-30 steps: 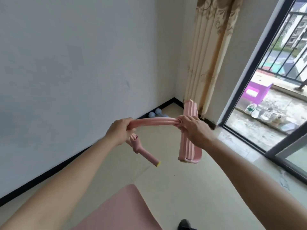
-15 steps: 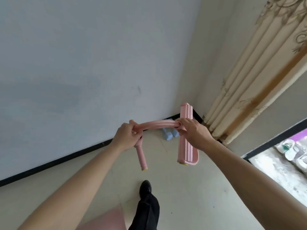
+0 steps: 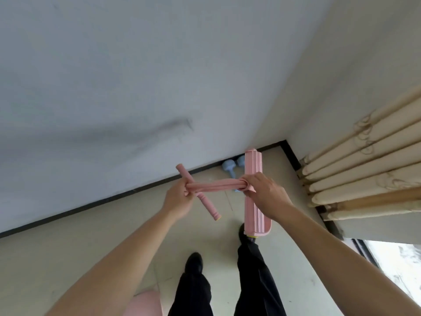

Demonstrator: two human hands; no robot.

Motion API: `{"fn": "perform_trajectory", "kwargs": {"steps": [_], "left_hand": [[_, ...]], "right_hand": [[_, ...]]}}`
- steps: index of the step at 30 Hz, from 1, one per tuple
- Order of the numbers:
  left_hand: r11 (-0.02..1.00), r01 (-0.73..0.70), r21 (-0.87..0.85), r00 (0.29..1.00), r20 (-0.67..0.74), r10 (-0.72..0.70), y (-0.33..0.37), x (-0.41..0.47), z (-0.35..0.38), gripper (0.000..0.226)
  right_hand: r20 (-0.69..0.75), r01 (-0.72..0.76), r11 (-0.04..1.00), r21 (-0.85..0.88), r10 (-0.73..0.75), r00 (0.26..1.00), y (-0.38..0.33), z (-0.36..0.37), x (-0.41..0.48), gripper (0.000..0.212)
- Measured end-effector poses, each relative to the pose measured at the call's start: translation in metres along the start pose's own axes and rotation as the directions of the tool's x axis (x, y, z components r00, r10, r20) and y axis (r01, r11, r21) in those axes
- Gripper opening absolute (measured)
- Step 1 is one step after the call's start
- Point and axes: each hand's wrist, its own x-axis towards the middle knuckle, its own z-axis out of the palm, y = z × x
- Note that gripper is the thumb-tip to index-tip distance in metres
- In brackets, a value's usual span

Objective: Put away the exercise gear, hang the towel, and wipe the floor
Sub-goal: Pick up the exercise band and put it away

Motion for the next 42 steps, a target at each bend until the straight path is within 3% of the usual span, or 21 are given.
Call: {"fn": "perform_trajectory", "kwargs": {"steps": [2,11,15,18,22,26,28,31,34,35,37,40,42], "left_hand": [[0.999,0.048,-0.01,0.999,0.0,-0.048,0.001,0.028,0.018,0.026],[0.915,0.359,-0.183,0.931,-0.007,-0.366,-0.058,0.182,0.143,0.003],[0.83,0.456,-0.322,0.88,0.026,-0.474,-0.128,0.26,0.209,0.004],[0.767,0.482,-0.423,0.864,0.084,-0.497,-0.196,0.31,0.259,0.02],[0.596,0.507,-0.623,0.839,0.197,-0.507,-0.257,0.356,0.31,0.023],[0.469,0.545,-0.696,0.795,0.251,-0.552,-0.315,0.386,0.335,0.031],[0.426,0.576,-0.698,0.732,0.21,-0.648,-0.347,0.393,0.341,0.044],[0.265,0.548,-0.793,0.611,0.164,-0.775,-0.382,0.395,0.346,0.069],[0.142,0.456,-0.879,0.561,0.159,-0.813,-0.405,0.398,0.35,0.046],[0.135,0.455,-0.88,0.574,0.174,-0.8,-0.411,0.4,0.352,0.034],[0.219,0.545,-0.809,0.595,0.189,-0.781,-0.423,0.405,0.357,0.021],[0.447,0.695,-0.563,0.61,0.134,-0.781,-0.43,0.403,0.365,0.036],[0.666,0.668,-0.33,0.715,0.039,-0.698,-0.426,0.393,0.366,0.042]], "right_hand": [[0.064,-0.003,1.0,0.009,0.002,0.998,0.023,0.009,0.034,0.034],[0.214,0.0,0.992,0.128,-0.028,0.976,0.136,0.135,0.188,0.034],[0.213,-0.023,0.982,0.188,-0.018,0.977,0.175,0.228,0.256,0.034],[0.202,-0.034,0.974,0.226,-0.013,0.979,0.199,0.304,0.304,0.038],[0.249,-0.024,0.967,0.254,-0.041,0.967,0.222,0.388,0.355,0.041],[0.211,0.056,0.98,0.193,-0.097,0.973,0.234,0.443,0.394,0.041],[0.196,0.122,0.989,0.086,-0.137,0.971,0.237,0.468,0.407,0.039],[0.236,0.174,0.976,-0.129,-0.14,0.961,0.231,0.504,0.419,0.052],[0.372,0.229,0.952,-0.202,-0.142,0.918,0.221,0.537,0.422,0.076],[0.42,0.252,0.952,-0.174,-0.16,0.893,0.219,0.546,0.421,0.085],[0.464,0.251,0.962,-0.111,-0.173,0.869,0.216,0.558,0.416,0.102],[0.46,0.195,0.979,-0.054,-0.149,0.875,0.221,0.564,0.407,0.099],[0.434,0.178,0.983,-0.045,-0.141,0.89,0.227,0.552,0.399,0.087]]}}
